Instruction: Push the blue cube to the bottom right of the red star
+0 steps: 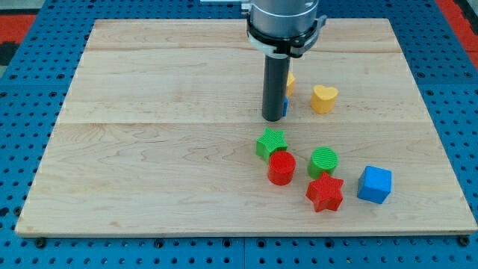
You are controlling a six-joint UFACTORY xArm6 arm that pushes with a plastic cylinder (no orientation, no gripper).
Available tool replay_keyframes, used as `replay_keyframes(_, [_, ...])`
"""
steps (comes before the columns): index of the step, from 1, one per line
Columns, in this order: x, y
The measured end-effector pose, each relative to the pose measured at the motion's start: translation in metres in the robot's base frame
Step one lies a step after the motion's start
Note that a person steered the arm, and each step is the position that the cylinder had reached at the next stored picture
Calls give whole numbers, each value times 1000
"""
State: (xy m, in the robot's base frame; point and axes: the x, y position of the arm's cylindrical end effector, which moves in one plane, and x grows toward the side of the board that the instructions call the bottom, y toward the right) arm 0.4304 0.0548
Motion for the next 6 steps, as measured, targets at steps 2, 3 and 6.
replay_keyframes(2, [96,127])
replay_keyframes(3, [147,191])
replay_keyframes(6, [186,205])
